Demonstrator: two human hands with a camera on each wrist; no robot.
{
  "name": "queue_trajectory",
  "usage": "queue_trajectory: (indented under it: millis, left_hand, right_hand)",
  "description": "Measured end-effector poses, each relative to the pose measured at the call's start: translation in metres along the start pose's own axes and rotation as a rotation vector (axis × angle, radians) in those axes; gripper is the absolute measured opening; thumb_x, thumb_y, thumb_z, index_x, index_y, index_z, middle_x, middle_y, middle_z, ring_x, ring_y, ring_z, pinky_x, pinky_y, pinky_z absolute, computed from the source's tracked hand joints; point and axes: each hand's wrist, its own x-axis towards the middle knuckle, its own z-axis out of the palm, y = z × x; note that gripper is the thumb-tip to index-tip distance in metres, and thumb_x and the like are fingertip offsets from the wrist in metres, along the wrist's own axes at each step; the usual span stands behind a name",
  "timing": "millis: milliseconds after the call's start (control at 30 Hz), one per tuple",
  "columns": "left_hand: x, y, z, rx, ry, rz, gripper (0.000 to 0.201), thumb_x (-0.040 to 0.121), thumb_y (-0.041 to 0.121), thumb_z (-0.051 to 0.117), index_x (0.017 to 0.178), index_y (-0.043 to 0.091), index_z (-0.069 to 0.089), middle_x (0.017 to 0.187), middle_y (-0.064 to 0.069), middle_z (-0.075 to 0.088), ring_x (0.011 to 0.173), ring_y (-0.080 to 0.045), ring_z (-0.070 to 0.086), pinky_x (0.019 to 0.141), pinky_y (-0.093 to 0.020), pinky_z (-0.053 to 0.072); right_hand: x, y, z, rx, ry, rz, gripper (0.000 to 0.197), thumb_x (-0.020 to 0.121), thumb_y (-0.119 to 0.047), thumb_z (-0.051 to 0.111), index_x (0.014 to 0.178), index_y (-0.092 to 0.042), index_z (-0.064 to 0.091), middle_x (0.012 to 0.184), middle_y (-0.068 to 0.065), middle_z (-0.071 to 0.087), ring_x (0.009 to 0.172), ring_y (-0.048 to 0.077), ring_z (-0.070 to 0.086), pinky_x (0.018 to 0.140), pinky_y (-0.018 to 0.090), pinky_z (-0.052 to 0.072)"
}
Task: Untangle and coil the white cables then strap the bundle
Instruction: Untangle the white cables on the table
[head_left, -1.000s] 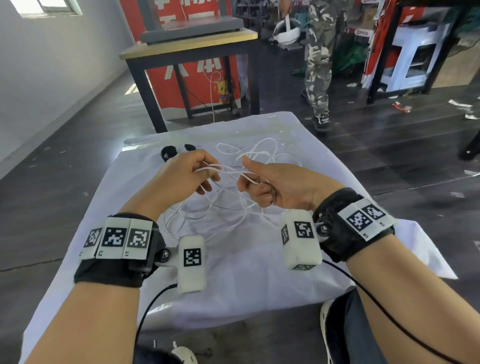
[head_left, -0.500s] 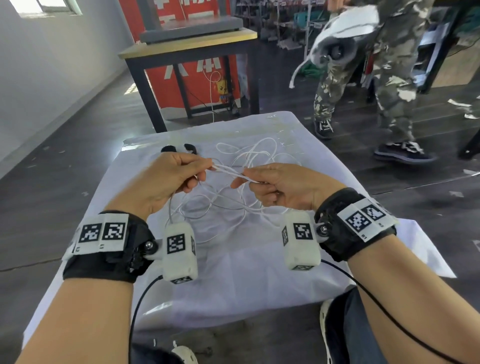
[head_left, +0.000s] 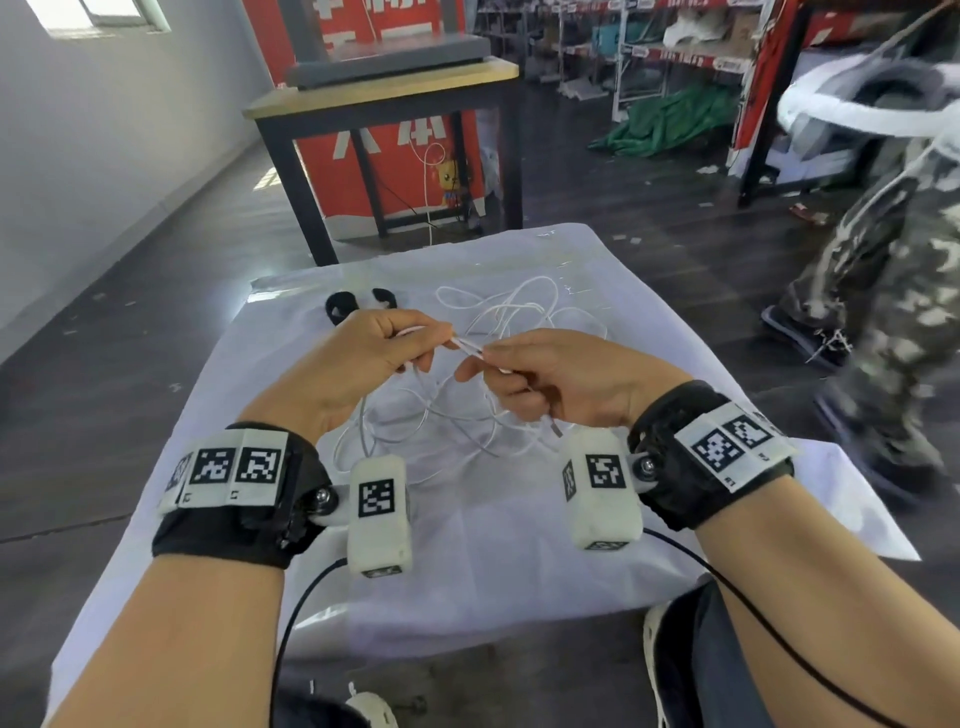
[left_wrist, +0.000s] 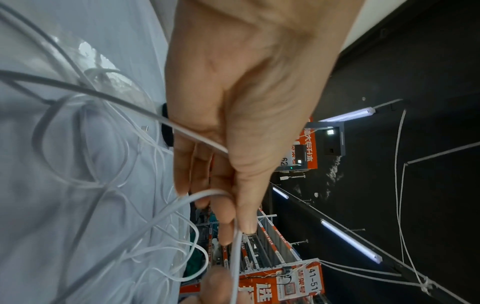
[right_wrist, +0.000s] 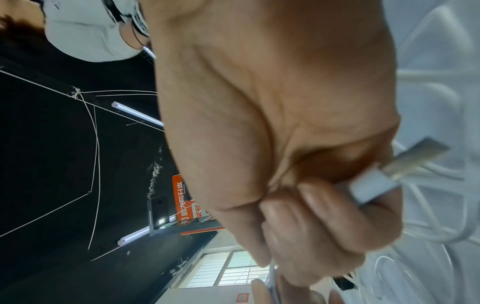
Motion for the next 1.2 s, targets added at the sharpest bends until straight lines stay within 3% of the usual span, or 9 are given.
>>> queue_trajectory:
  millis: [100, 200, 400, 567, 700, 800, 900, 1033, 1200]
  left_hand:
    - [0.002, -0.002, 0.000, -0.178, -0.034, -0.071, 0.021, 0.095, 0.023, 0.056, 0.090, 0.011, 0.072, 0.062, 0.002, 0.053, 0.064, -0.007, 0.057, 0.085, -0.023, 0.055]
    - [0.002, 0.003, 0.003, -0.285, -0.059, -0.079, 0.020, 0.097, 0.019, 0.053, 0.096, 0.007, 0.068, 0.062, 0.003, 0.048, 0.052, -0.007, 0.048, 0.067, -0.022, 0.056]
    - [0.002, 0.005, -0.002, -0.176, 0.007, -0.092, 0.014, 0.093, 0.023, 0.060, 0.092, 0.012, 0.068, 0.057, 0.000, 0.049, 0.043, -0.007, 0.033, 0.043, -0.016, 0.034]
    - [-0.001, 0.001, -0.010, -0.137, -0.086, -0.046, 0.018, 0.094, 0.022, 0.058, 0.095, 0.011, 0.072, 0.061, 0.002, 0.052, 0.055, -0.008, 0.046, 0.056, -0.016, 0.047]
    - [-0.004, -0.002, -0.012, -0.184, -0.106, -0.064, 0.027, 0.094, 0.019, 0.056, 0.076, 0.018, 0.076, 0.070, 0.001, 0.061, 0.070, -0.012, 0.054, 0.080, -0.021, 0.054]
    - [-0.002, 0.000, -0.005, -0.311, -0.057, -0.047, 0.021, 0.095, 0.014, 0.053, 0.093, 0.007, 0.073, 0.065, 0.005, 0.057, 0.059, -0.005, 0.049, 0.073, -0.018, 0.052]
    - [0.000, 0.003, -0.005, -0.472, -0.061, -0.037, 0.020, 0.091, 0.015, 0.055, 0.098, 0.010, 0.073, 0.065, 0.003, 0.052, 0.050, -0.004, 0.041, 0.061, -0.016, 0.050]
    - [0.001, 0.002, -0.006, -0.498, -0.048, -0.014, 0.020, 0.086, 0.020, 0.059, 0.089, 0.014, 0.077, 0.064, 0.003, 0.052, 0.052, -0.004, 0.042, 0.063, -0.016, 0.049]
    - [0.005, -0.001, 0.002, -0.414, -0.031, 0.001, 0.023, 0.088, 0.025, 0.058, 0.101, 0.011, 0.072, 0.065, 0.004, 0.051, 0.055, -0.005, 0.043, 0.067, -0.017, 0.051]
  right_hand:
    - [0.001, -0.001, -0.001, -0.022, -0.004, 0.014, 0.034, 0.104, -0.024, 0.034, 0.100, -0.004, 0.061, 0.055, -0.007, 0.031, 0.043, 0.005, 0.023, 0.042, 0.016, 0.020]
    - [0.000, -0.002, -0.002, -0.037, -0.019, 0.036, 0.038, 0.103, -0.031, 0.034, 0.093, -0.004, 0.060, 0.054, -0.006, 0.027, 0.041, 0.005, 0.021, 0.039, 0.015, 0.020]
    - [-0.004, -0.001, -0.001, -0.071, -0.075, 0.054, 0.040, 0.102, -0.032, 0.035, 0.087, -0.005, 0.060, 0.053, -0.005, 0.025, 0.039, 0.004, 0.021, 0.037, 0.013, 0.021]
    - [-0.004, -0.002, -0.003, -0.035, -0.042, 0.025, 0.036, 0.102, -0.027, 0.036, 0.083, -0.005, 0.057, 0.049, -0.008, 0.026, 0.037, 0.003, 0.020, 0.037, 0.014, 0.019]
    - [-0.005, -0.002, -0.004, 0.012, -0.076, 0.021, 0.034, 0.103, -0.022, 0.033, 0.097, -0.005, 0.062, 0.048, -0.008, 0.026, 0.036, 0.002, 0.020, 0.036, 0.014, 0.020]
    - [-0.005, -0.001, 0.002, 0.078, -0.119, 0.017, 0.028, 0.101, -0.018, 0.033, 0.097, -0.006, 0.058, 0.053, -0.006, 0.033, 0.040, 0.004, 0.027, 0.042, 0.017, 0.019]
    - [-0.007, -0.003, 0.003, 0.206, -0.165, 0.010, 0.021, 0.097, -0.015, 0.033, 0.089, -0.008, 0.051, 0.056, -0.005, 0.039, 0.042, 0.003, 0.031, 0.043, 0.017, 0.014]
    - [-0.008, -0.009, 0.002, 0.195, -0.184, -0.018, 0.025, 0.096, -0.022, 0.034, 0.091, -0.008, 0.054, 0.048, -0.010, 0.032, 0.036, 0.000, 0.024, 0.039, 0.018, 0.010]
    - [-0.008, -0.009, 0.007, 0.111, -0.100, -0.052, 0.032, 0.100, -0.029, 0.034, 0.083, -0.011, 0.055, 0.045, -0.011, 0.025, 0.035, 0.001, 0.017, 0.036, 0.018, 0.010]
